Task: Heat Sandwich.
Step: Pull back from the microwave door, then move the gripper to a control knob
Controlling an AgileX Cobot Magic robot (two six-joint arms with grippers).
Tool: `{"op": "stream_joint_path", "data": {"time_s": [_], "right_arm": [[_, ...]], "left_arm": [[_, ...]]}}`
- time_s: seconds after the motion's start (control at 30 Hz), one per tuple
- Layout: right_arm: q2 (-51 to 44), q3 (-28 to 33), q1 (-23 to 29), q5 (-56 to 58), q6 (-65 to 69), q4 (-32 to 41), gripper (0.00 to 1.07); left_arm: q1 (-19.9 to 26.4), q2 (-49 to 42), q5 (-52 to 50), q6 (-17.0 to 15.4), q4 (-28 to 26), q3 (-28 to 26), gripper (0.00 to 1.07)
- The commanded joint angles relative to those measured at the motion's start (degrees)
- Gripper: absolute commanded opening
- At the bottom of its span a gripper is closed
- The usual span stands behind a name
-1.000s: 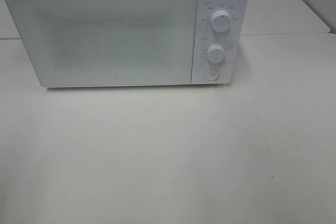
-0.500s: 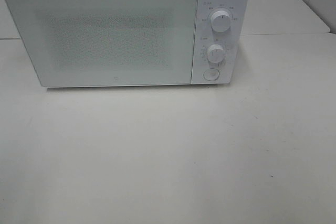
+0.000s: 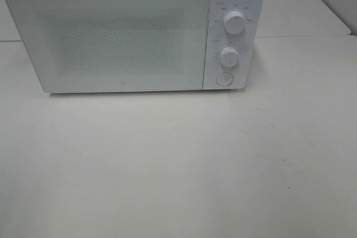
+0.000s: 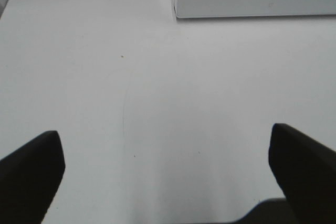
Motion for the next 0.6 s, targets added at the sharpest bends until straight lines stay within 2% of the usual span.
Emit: {"op": "stream_joint_path", "data": {"time_s": [0.03,0.13,0.4,0.6], "right_arm": [[-1.5,0.2,-0.5,-0.2,-0.6,0.1,0.76],[-1.4,0.2,-0.5,-0.2,-0.6,0.1,0.76],[-1.3,0.2,-0.5,-0.2,-0.6,0.1,0.76],[-1.3,0.2,-0.5,-0.2,-0.6,0.1,0.76]], "left_arm": [[2.9,-5.7,-0.7,0.0,-0.5,0.1,0.98],[4.6,-5.2,-0.7,0.0,-0.6,0.1,0.98],[4.4,-5.5,-0.7,0.1,-0.6,0.1,0.98],[1.9,-5.5,-0.7,0.1,-0.6,0.1,0.98]]}}
